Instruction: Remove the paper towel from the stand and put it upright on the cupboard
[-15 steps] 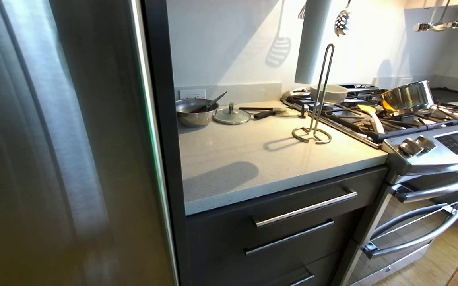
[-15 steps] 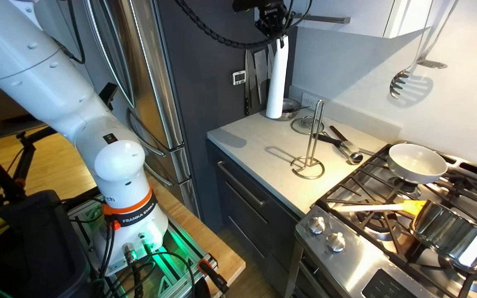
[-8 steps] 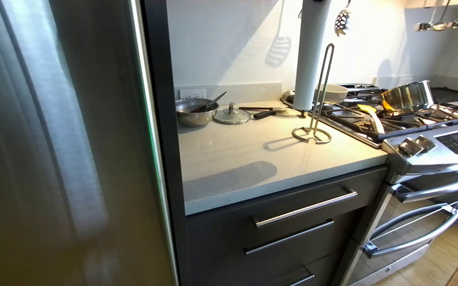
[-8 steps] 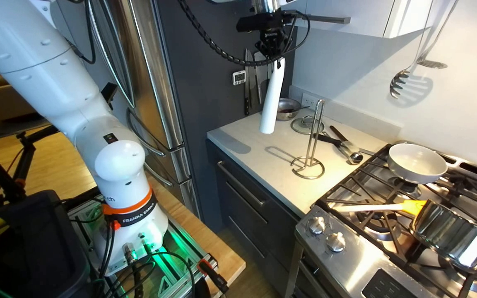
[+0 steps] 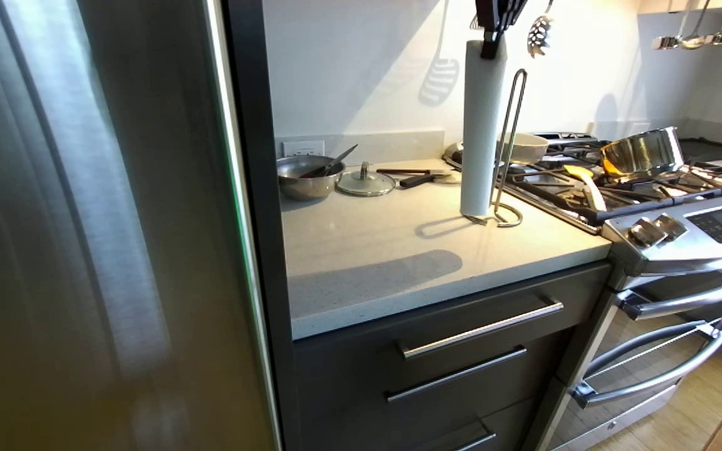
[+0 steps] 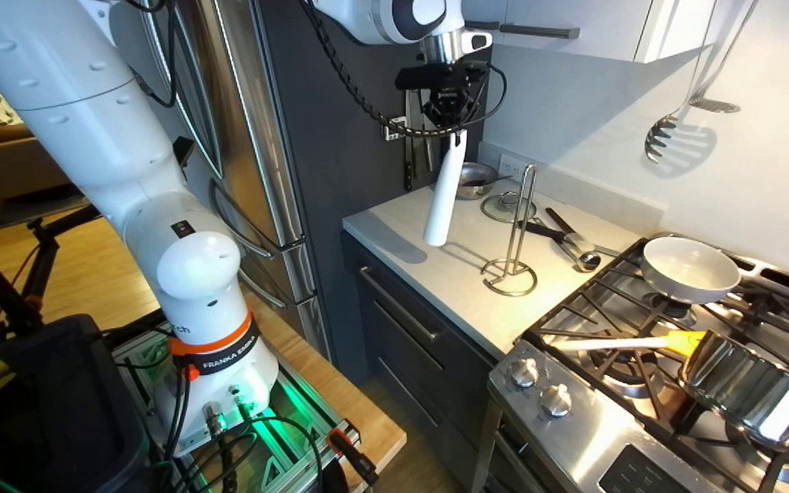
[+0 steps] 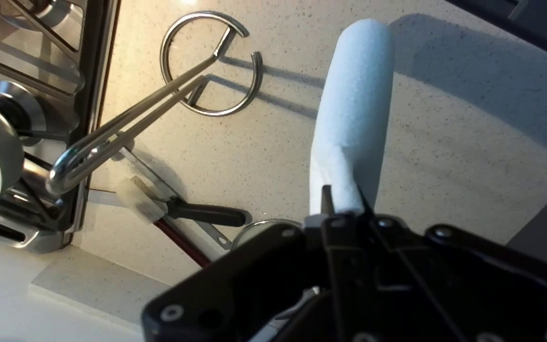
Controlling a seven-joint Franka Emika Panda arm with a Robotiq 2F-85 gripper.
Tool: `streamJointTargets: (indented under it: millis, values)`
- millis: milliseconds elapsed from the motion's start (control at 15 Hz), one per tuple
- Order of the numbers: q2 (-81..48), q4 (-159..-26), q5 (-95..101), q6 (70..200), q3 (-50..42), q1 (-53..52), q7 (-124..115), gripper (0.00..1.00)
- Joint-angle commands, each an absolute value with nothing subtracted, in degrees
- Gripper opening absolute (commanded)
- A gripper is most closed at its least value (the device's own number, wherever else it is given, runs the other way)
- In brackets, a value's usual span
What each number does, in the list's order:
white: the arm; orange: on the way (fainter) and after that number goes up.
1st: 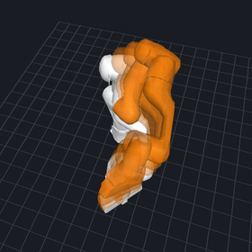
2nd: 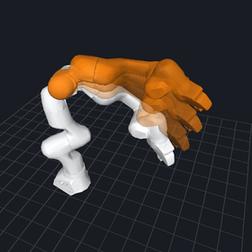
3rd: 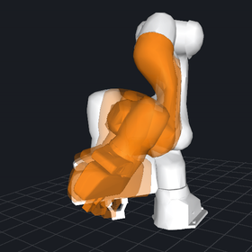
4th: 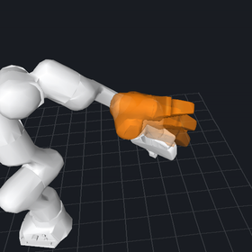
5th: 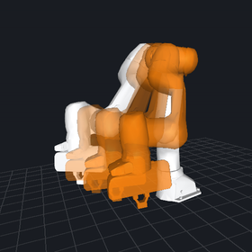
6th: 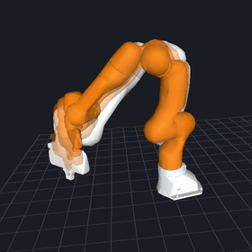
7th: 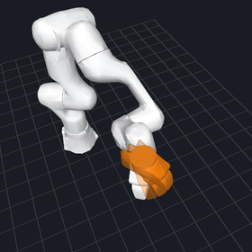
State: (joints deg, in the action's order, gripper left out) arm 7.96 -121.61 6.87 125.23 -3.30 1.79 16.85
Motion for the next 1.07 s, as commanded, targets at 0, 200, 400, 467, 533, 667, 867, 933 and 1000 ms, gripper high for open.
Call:
streamJointTargets:
  millis: [0,200,400,467,533,667,867,933,1000]
  values:
    - [6.93,-124.29,7.70,128.68,-3.03,1.76,15.95,0.05]
    - [6.04,-125.36,8.00,130.36,-2.81,1.79,15.71,0.06]
    - [5.59,-126.15,9.64,132.21,-2.63,2.01,14.24,0.08]
    - [5.52,-126.48,10.49,133.05,-2.58,2.06,13.60,0.08]
    - [5.45,-126.74,11.07,133.76,-2.56,2.08,13.10,0.08]
    - [5.29,-127.19,11.93,135.27,-2.55,2.05,12.35,0.08]
    - [5.22,-127.93,12.86,136.77,-2.51,2.04,11.41,0.34]
    - [5.40,-128.10,12.92,136.86,-2.50,2.00,11.41,0.35]
    - [5.62,-128.18,12.81,136.83,-2.49,1.97,11.34,0.37]
